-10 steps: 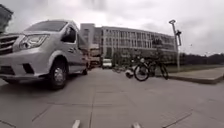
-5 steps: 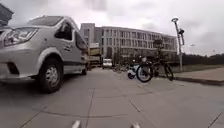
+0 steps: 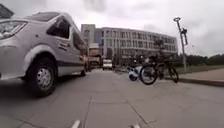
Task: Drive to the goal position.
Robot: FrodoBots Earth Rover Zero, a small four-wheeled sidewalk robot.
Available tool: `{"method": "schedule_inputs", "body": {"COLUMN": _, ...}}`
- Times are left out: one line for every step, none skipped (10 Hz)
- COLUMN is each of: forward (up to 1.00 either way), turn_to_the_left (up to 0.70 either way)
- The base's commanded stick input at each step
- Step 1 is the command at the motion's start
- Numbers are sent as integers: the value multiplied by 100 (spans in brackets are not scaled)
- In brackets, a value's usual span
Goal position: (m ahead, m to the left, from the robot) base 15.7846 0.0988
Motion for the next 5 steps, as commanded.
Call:
{"method": "schedule_inputs", "body": {"forward": 70, "turn_to_the_left": 0}}
{"method": "schedule_inputs", "body": {"forward": 70, "turn_to_the_left": 0}}
{"method": "schedule_inputs", "body": {"forward": 70, "turn_to_the_left": 0}}
{"method": "schedule_inputs", "body": {"forward": 70, "turn_to_the_left": 0}}
{"method": "schedule_inputs", "body": {"forward": 70, "turn_to_the_left": 0}}
